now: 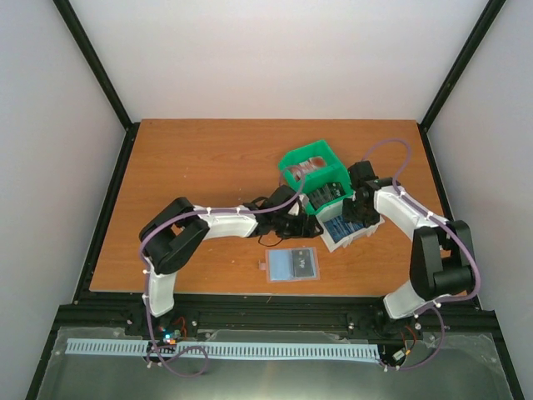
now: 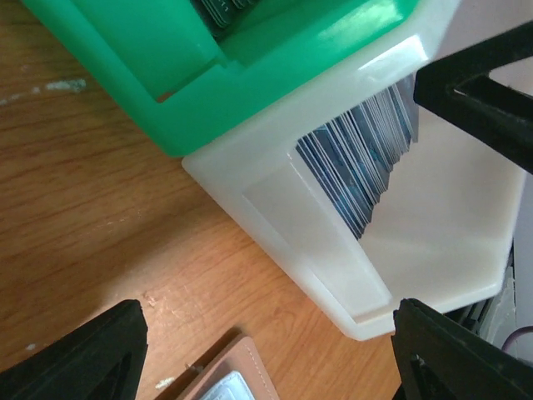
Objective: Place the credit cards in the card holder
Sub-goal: Pick up the credit card from the storage box.
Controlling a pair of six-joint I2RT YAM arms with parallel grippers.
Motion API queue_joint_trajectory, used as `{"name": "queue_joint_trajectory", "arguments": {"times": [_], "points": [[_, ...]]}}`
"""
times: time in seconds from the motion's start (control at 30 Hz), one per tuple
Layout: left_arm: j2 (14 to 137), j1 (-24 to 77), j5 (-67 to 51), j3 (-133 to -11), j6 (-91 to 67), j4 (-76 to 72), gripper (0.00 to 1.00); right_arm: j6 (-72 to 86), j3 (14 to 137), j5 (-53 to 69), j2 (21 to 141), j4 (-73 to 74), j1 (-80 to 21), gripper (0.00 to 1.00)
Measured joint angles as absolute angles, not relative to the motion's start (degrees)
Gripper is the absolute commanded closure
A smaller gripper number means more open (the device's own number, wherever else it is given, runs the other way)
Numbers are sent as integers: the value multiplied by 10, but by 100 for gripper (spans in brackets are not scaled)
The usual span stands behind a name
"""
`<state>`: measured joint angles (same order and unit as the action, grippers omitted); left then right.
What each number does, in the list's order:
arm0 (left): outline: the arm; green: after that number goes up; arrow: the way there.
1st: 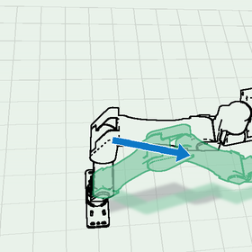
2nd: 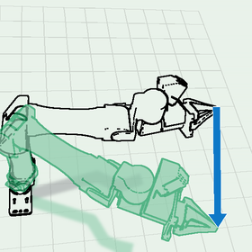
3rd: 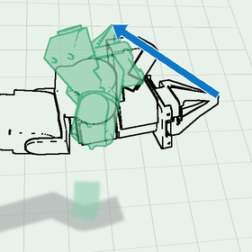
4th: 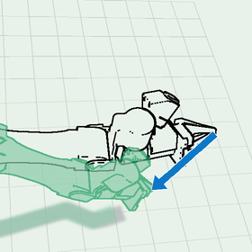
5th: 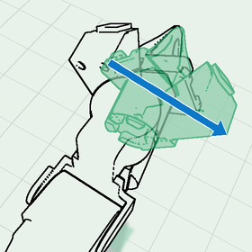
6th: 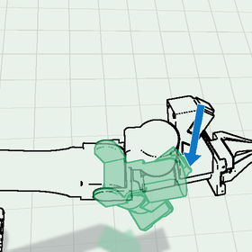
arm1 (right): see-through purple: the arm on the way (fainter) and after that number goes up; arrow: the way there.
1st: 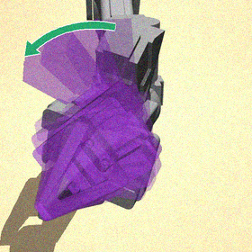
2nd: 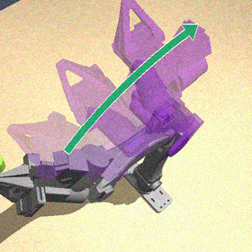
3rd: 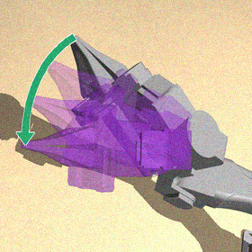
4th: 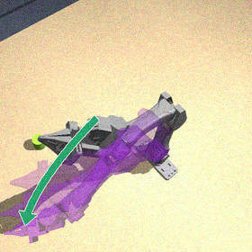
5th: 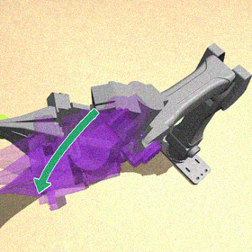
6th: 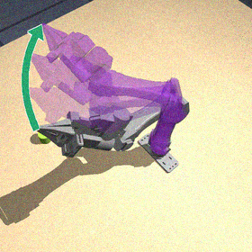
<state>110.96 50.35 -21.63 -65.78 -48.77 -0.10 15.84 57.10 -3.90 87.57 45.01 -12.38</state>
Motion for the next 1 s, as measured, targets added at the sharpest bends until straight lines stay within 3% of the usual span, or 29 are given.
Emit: {"name": "queue_joint_trajectory", "arguments": {"times": [0.43,1.0], "points": [[1143,503,-219,-692,-492,-6,18,164,581,-40,952,400,-101,60],[1150,503,-221,-692,-492,-5,18,181,587,-9,952,403,-75,66]]}}
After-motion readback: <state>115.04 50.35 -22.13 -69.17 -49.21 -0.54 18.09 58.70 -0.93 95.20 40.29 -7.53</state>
